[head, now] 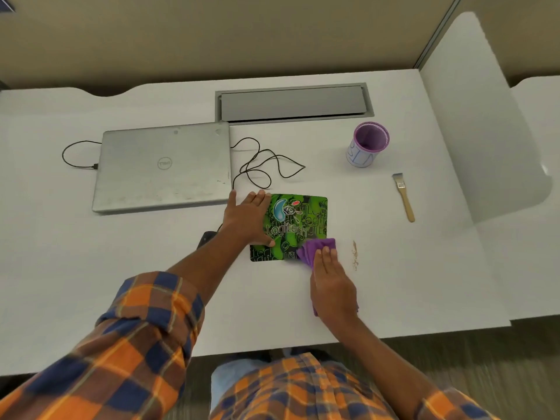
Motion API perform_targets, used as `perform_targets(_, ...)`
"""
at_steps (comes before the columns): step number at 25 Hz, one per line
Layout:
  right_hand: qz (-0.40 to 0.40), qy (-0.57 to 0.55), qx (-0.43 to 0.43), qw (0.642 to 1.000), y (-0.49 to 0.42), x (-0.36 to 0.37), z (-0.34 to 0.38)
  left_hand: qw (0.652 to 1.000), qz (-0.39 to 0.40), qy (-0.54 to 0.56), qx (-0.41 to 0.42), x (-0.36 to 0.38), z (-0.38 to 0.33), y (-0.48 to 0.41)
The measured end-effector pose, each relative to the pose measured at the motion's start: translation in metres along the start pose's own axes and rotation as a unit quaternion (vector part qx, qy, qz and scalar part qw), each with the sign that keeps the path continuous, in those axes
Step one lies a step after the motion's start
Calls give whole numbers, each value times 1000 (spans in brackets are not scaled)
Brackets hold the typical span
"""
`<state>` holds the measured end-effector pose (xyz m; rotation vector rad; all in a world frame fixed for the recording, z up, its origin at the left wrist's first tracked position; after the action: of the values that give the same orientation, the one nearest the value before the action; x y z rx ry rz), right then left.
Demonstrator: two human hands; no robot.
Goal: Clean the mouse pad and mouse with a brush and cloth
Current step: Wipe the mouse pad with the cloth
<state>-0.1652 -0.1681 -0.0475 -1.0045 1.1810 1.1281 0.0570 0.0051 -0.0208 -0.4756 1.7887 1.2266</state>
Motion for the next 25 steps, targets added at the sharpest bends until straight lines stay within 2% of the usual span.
perform_targets(5, -21, -76, -22, 997, 14, -18, 38, 999, -29, 33, 18, -3, 0, 19)
perform_targets(8, -63, -96, 3, 993, 4, -35, 50, 986, -111, 123, 27, 5, 20, 51)
perform_targets(11, -88, -78, 55, 991, -2, -54, 46, 961, -172, 216, 17, 25, 56, 92)
perform_targets(14, -92, -74, 126, 985, -1, -67, 41, 953, -186, 237, 35, 47, 74, 120)
perform_targets(16, -80, -90, 174, 977, 0, -68, 41, 947, -170, 260, 84, 51, 60, 119)
perform_targets(18, -64, -129, 240, 960, 0, -65, 40, 948, -126, 243, 165, 52, 30, 103)
perform_targets(20, -62, -160, 285, 943, -1, -64, 37, 953, -100, 180, 224, 52, -4, 81)
perform_targets(25, -57, -172, 302, 936, -3, -64, 30, 961, -106, 83, 240, 52, -46, 46)
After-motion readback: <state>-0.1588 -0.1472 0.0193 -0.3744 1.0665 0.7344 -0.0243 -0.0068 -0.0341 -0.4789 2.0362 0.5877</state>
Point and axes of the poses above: each hand's wrist, its own y-axis away from the middle knuckle, its own x-axis out of the palm, z = x × y, the point moved 1 cm from there along -y, towards the middle knuckle, and after that the axes turned 8 degrees about y, right-handed, at the moved point
